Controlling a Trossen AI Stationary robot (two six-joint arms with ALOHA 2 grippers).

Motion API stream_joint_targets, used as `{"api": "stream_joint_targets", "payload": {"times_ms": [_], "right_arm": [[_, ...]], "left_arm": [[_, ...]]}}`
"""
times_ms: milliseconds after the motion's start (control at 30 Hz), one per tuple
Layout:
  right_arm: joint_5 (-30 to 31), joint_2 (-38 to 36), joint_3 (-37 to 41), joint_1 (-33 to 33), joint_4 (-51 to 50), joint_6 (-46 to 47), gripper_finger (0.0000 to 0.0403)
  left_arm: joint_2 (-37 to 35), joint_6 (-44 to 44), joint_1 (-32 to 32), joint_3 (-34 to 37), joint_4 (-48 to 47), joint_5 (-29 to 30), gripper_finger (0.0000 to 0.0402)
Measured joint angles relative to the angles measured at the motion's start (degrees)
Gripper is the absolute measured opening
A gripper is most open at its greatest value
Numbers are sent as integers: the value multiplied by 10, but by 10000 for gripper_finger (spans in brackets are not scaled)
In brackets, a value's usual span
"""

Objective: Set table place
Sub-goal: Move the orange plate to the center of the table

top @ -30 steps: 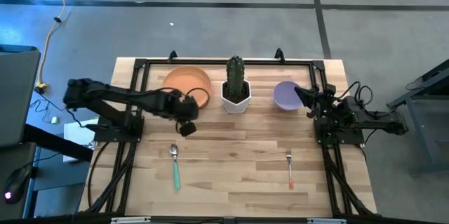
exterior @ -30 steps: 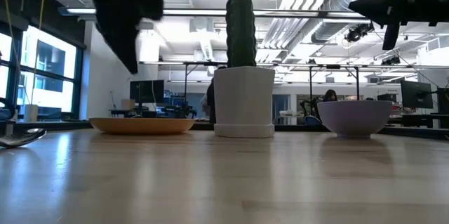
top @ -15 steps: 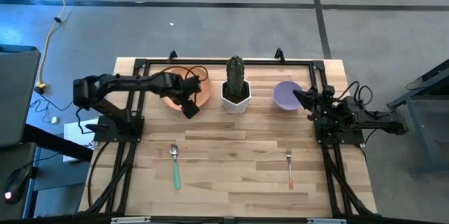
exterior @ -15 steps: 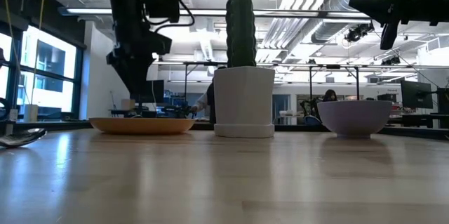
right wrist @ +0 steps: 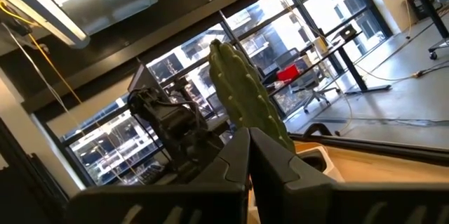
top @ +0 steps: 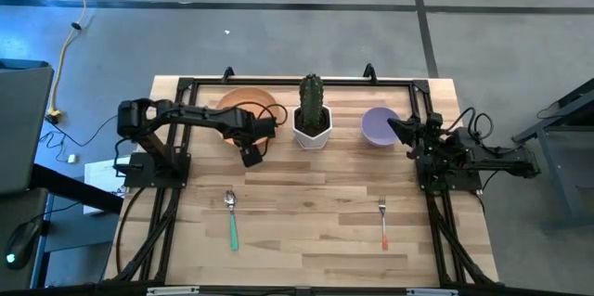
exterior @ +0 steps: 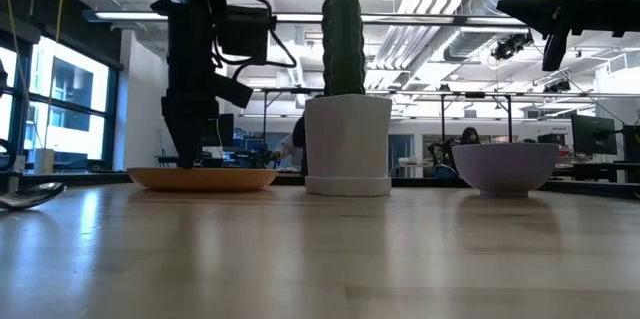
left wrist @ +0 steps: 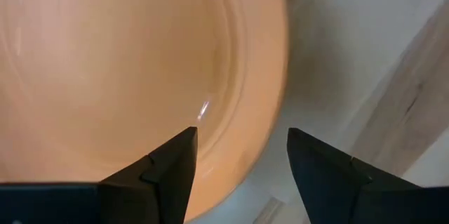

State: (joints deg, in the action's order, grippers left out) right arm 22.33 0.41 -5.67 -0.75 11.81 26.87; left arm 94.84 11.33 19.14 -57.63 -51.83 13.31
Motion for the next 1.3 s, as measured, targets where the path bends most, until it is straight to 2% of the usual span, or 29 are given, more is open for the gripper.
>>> {"api": "stream_joint_targets", "payload": {"times_ms": [233, 667, 733, 833, 1000, 1300], "right_arm": [[0, 0, 0, 0, 0, 1, 0], [1, 0, 0, 0, 0, 1, 0], [1, 0, 1, 0, 0, 1, 0], [1, 0, 1, 0, 0, 1, 0], [1, 0, 1, 0, 1, 1, 0], [1, 0, 1, 0, 1, 1, 0]], "left_arm": [[0, -12, 0, 4, 18, 1, 209], [0, 7, 0, 57, 65, 8, 207], [0, 7, 0, 59, 71, 8, 193], [0, 9, 0, 59, 72, 8, 148], [0, 8, 0, 59, 74, 9, 24], [-1, 24, 0, 59, 69, 17, 6]]}}
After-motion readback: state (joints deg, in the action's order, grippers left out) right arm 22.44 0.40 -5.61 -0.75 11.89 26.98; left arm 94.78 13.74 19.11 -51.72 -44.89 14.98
